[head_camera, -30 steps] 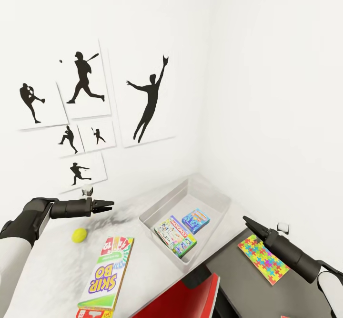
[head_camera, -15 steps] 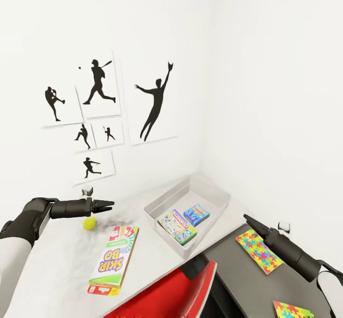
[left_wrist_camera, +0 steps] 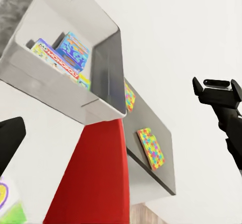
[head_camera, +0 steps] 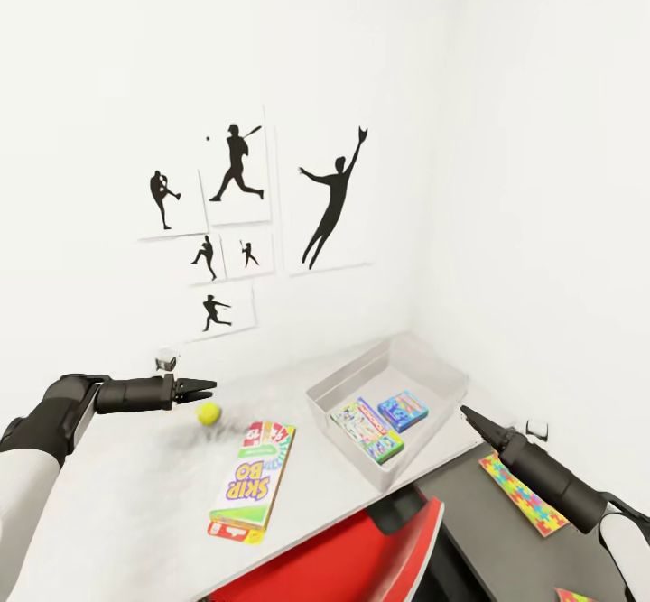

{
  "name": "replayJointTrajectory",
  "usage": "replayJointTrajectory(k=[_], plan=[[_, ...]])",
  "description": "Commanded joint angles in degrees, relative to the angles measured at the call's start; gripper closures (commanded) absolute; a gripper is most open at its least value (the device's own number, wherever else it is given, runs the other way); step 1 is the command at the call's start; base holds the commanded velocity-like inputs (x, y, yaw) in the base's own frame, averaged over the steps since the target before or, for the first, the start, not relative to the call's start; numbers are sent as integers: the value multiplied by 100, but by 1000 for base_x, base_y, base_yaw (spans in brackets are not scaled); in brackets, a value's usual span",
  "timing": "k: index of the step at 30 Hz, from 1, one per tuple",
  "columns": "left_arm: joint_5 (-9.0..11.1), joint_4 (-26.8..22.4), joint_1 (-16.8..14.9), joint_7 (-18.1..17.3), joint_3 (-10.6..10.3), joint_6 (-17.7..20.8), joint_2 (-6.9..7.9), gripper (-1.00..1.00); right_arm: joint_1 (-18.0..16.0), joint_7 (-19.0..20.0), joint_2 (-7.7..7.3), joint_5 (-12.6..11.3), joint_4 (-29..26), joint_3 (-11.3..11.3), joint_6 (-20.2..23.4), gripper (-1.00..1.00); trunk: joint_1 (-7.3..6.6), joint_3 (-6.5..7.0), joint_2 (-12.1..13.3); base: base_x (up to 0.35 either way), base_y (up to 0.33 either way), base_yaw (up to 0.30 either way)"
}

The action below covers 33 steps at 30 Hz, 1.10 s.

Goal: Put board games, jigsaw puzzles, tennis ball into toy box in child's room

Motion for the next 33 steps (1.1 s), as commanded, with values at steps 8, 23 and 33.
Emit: replayJointTrajectory(k=[8,23,33], plan=[[-61,-2,-1,-46,22,60,-4,-100,-2,-3,0,-27,-2,-2,37,-100,3,40,-4,-1,272,243],[-61,-2,-1,-46,22,60,-4,-100,-2,-21,0,-27,-78,13,35,-100,3,52,-4,0,234,108],[-68,-2,-1,-46,22,59,-4,-100,-2,-136,0,-21,-94,21,32,-100,3,51,-4,0,64,3]])
